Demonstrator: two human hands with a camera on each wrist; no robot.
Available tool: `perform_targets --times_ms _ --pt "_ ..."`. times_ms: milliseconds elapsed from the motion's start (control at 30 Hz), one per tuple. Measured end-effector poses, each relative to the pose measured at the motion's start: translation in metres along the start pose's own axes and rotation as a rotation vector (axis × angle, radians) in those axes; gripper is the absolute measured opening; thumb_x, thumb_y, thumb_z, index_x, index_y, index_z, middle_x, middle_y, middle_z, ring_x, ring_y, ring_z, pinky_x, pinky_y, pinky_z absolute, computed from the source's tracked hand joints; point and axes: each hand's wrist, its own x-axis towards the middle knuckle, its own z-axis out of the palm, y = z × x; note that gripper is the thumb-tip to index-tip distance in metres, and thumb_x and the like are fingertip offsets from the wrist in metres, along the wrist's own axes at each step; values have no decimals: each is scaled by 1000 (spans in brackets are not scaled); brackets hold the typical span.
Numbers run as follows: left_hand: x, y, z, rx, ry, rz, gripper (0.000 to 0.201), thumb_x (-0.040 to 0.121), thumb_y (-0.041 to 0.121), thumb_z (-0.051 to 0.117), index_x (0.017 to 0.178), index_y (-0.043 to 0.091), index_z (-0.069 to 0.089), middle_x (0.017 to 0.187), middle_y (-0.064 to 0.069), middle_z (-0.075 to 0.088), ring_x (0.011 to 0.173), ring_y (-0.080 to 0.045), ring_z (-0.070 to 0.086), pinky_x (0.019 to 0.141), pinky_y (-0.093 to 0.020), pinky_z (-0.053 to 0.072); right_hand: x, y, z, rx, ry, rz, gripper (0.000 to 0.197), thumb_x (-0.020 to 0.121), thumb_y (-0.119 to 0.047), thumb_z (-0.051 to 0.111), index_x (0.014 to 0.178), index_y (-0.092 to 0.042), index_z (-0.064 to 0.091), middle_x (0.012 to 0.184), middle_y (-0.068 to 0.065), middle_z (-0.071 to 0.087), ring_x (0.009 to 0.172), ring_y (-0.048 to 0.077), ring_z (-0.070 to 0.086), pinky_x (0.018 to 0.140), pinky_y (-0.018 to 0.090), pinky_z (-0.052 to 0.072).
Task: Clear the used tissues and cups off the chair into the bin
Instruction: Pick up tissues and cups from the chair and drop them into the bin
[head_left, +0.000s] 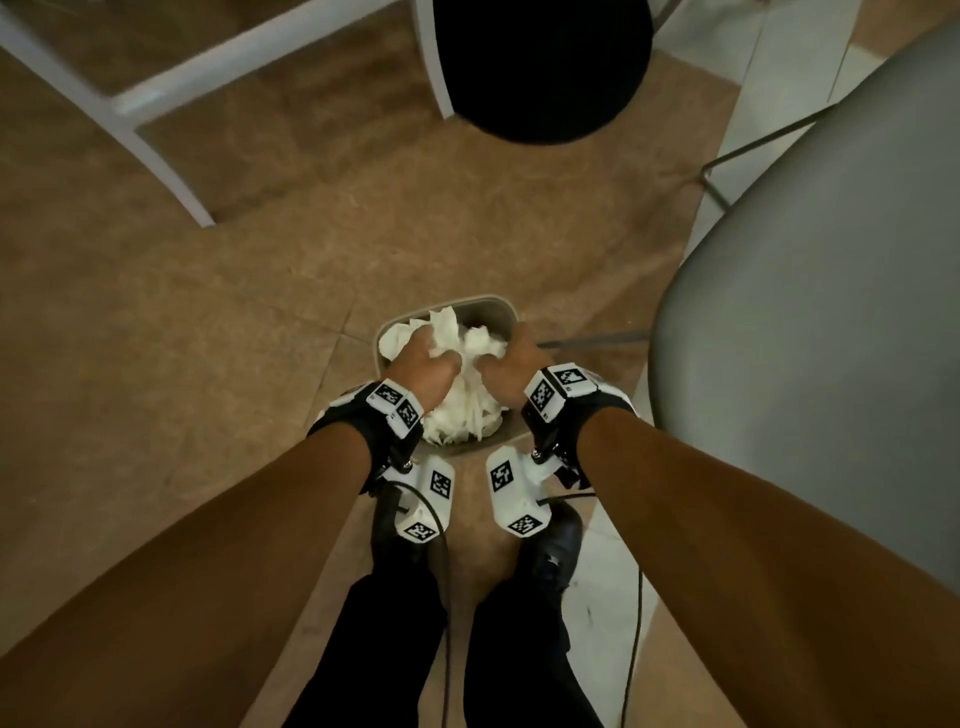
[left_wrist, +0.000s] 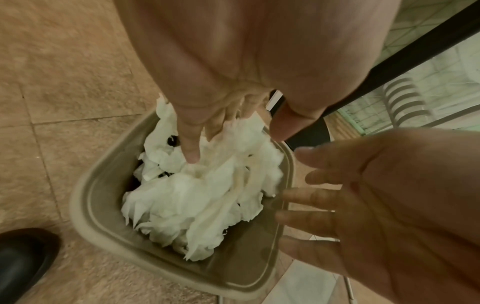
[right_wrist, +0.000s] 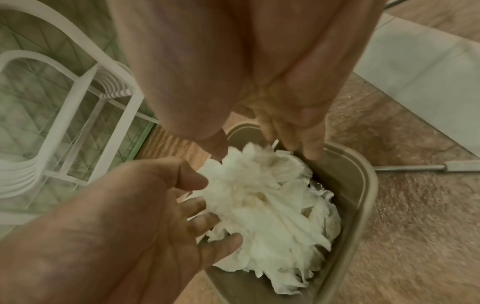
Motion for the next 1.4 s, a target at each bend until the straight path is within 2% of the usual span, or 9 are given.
perform_targets --times_ms 200,300,533,633,800,967,1100,1233,1400 --pt "-21 21 -6 131 30 -5 67 87 20 49 153 20 35 153 -7 42 133 -30 47 109 -37 41 -15 11 -10 61 -27 -32 42 93 -15 46 134 -22 49 128 11 59 113 31 58 93 33 48" --pt "-44 48 -19 285 84 89 56 87 21 49 143 22 50 137 -5 58 118 -30 58 96 -33 48 -40 4 -24 155 -23 -73 23 92 -16 47 94 -39 43 103 0 52 100 23 54 89 32 47" --pt "-95 182 -4 455 204 503 27 87 4 50 106 14 68 107 -8 72 98 -28 66 88 -31 51 -106 -2 -122 412 78 -276 15 83 -28 56 71 -31 64 92 11 75 89 34 71 84 52 58" --pt "-112 244 35 477 203 647 21 87 7 53 102 14 66 97 -8 74 92 -28 67 83 -35 52 -130 22 -188 536 197 -310 22 77 -30 51 71 -43 67 88 4 76 87 29 73 82 46 58" --pt "-136 328 144 549 75 817 29 82 7 57 110 14 62 103 -6 67 96 -28 64 86 -31 47 -144 111 -299 692 425 -266 21 92 -9 45 83 -22 59 81 7 69 71 25 67 63 31 54" --pt "-157 395 257 945 -34 1039 46 80 22 60 125 19 51 121 -7 57 116 -30 51 100 -44 43 -121 219 -381 581 609 -102 10 83 -21 54 84 -24 64 89 3 73 87 27 71 89 46 57" --pt "-156 440 322 1157 -30 1120 49 85 30 59 130 14 47 130 -11 50 121 -33 46 101 -46 40 -105 276 -406 387 686 40 29 86 -16 63 116 -15 62 123 9 62 109 27 62 89 24 42" --pt "-126 461 359 1360 10 1142 80 73 20 74 142 19 33 145 -9 36 131 -33 38 102 -47 37 -91 314 -403 208 642 44 49 82 -16 68 129 -16 54 141 7 42 118 28 55 97 30 43" --pt "-96 472 371 1500 -60 986 124 66 26 87 153 43 0 164 4 -4 149 -38 6 100 -72 29 -66 321 -388 71 567 -119 72 71 -20 76 135 -38 49 143 -3 44 126 27 50 105 45 46"
